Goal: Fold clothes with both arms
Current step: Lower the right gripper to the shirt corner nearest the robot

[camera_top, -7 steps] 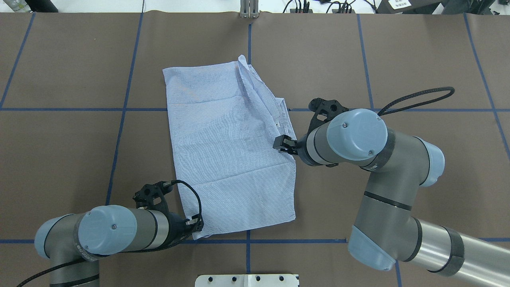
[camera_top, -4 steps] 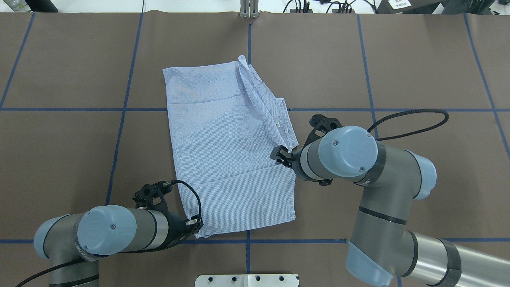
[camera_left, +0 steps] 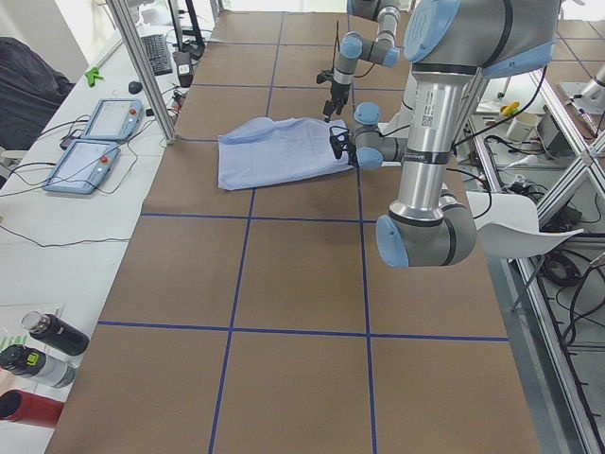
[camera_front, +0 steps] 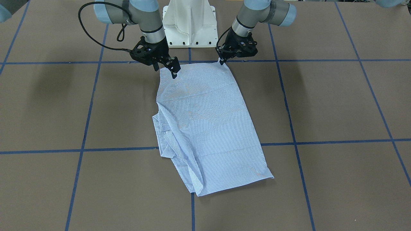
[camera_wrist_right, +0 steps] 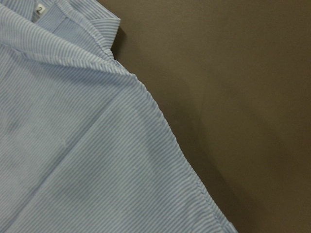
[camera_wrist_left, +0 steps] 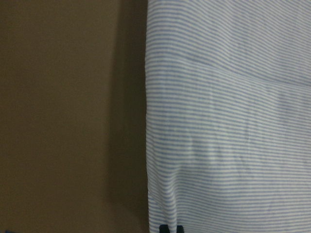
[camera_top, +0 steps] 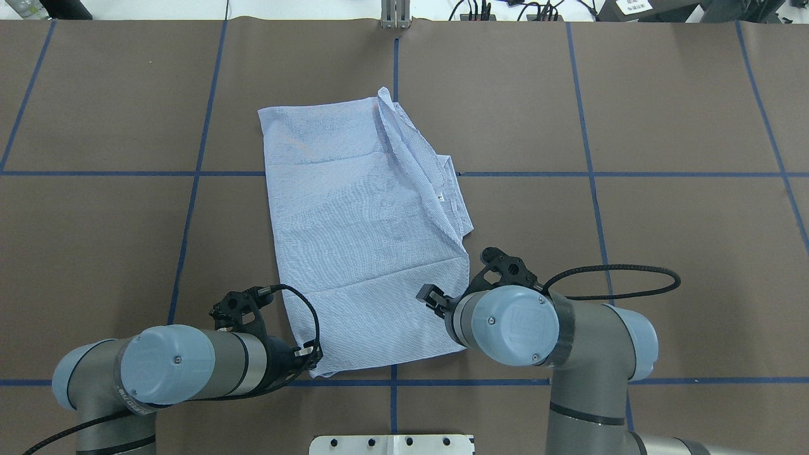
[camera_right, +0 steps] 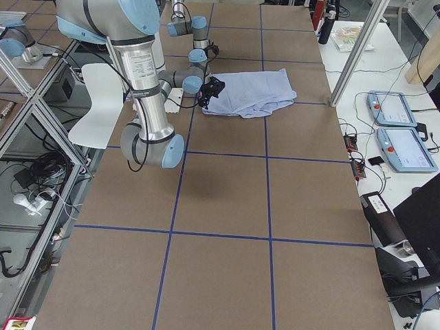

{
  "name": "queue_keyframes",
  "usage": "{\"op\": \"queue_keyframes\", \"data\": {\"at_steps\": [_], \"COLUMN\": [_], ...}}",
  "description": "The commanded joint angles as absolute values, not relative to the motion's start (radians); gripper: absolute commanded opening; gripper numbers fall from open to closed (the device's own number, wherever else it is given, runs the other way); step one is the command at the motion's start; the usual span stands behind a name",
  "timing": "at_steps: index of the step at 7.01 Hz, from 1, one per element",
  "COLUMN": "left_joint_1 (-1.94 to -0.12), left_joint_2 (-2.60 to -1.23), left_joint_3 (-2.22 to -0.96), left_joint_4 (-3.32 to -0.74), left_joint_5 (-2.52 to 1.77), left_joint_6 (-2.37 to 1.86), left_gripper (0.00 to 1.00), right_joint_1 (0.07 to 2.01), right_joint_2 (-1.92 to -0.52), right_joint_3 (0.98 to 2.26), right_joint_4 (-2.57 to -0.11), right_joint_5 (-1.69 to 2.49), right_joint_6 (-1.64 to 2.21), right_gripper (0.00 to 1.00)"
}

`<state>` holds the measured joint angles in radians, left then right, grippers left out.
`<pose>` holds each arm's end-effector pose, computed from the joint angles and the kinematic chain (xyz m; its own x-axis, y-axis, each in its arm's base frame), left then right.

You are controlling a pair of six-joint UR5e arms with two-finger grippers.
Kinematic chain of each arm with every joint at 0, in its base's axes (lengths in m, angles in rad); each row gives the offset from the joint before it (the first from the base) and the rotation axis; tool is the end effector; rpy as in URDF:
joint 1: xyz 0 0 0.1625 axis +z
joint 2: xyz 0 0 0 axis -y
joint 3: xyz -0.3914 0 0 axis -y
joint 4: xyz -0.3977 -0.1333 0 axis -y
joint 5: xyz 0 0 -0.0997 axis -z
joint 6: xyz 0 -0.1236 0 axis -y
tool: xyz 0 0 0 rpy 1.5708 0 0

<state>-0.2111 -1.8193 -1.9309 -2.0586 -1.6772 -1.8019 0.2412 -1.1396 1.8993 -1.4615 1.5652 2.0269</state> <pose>0.5394 -0.2385 0.2820 0.4082 -0.3204 -0.8548 0.2152 0.9438 -0.2510 -0.5610 -0.2760 0.2478 0.4558 0.5657 0.6872 -0.4943 0.8029 -0.3331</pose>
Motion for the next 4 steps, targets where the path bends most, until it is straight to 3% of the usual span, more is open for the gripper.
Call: {"op": "queue_keyframes", "data": {"at_steps": [1, 4], "left_joint_1": [-0.212, -0.21], "left_joint_2": [-1.819, -1.819], "left_joint_3": [-1.933, -1.933], "left_joint_4": [-2.059, -2.059], "left_joint_5": [-1.677, -1.677], "left_joint_6": [-1.802, -1.802], "left_gripper": [0.0, 0.0], "right_joint_1": [0.184, 0.166], "right_joint_2": [-1.134, -1.134], "right_joint_3": [1.899, 1.888], "right_joint_4": [-1.526, -1.526], "right_joint_5": [1.49, 1.471], "right_joint_6": [2.069, 2.108], "right_gripper": [1.0, 0.94]}}
